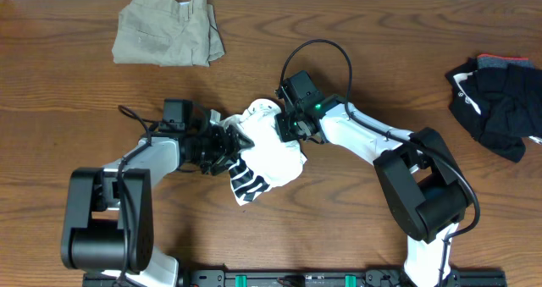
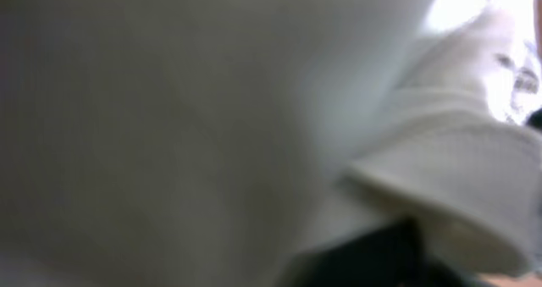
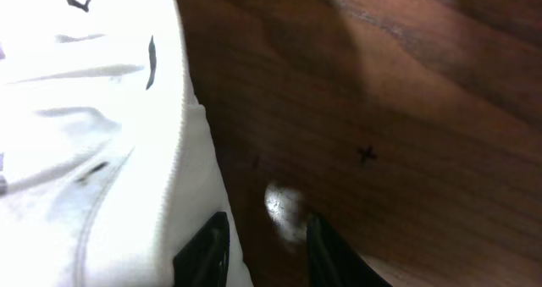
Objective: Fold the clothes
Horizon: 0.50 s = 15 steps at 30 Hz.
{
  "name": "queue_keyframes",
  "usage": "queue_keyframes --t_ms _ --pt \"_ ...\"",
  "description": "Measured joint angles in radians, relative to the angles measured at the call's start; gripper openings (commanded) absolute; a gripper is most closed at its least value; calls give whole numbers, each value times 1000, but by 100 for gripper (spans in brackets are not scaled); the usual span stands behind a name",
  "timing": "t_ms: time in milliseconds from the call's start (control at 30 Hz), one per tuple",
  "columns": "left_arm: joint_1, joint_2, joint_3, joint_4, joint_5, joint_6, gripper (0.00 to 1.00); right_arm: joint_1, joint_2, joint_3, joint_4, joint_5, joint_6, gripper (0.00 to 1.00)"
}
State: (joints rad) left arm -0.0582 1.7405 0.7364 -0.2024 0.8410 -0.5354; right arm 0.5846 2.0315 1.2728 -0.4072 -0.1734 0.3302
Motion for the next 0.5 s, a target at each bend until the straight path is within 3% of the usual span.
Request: queue_keyframes --t_ms 133,167,300,400,500 --pt "-2 18 -11 5 -18 1 8 0 0 2 -12 -13 0 32" --pt "-2 18 -11 5 -18 1 6 0 0 2 -16 -14 0 32" --pt "-2 18 -17 28 -7 14 6 0 -2 8 -53 -19 0 32" --pt "-2 18 -19 38 -3 16 6 -1 -5 11 -90 -21 -3 15" --pt "-5 17 -10 31 -8 15 6 -12 -6 11 -131 -30 36 15"
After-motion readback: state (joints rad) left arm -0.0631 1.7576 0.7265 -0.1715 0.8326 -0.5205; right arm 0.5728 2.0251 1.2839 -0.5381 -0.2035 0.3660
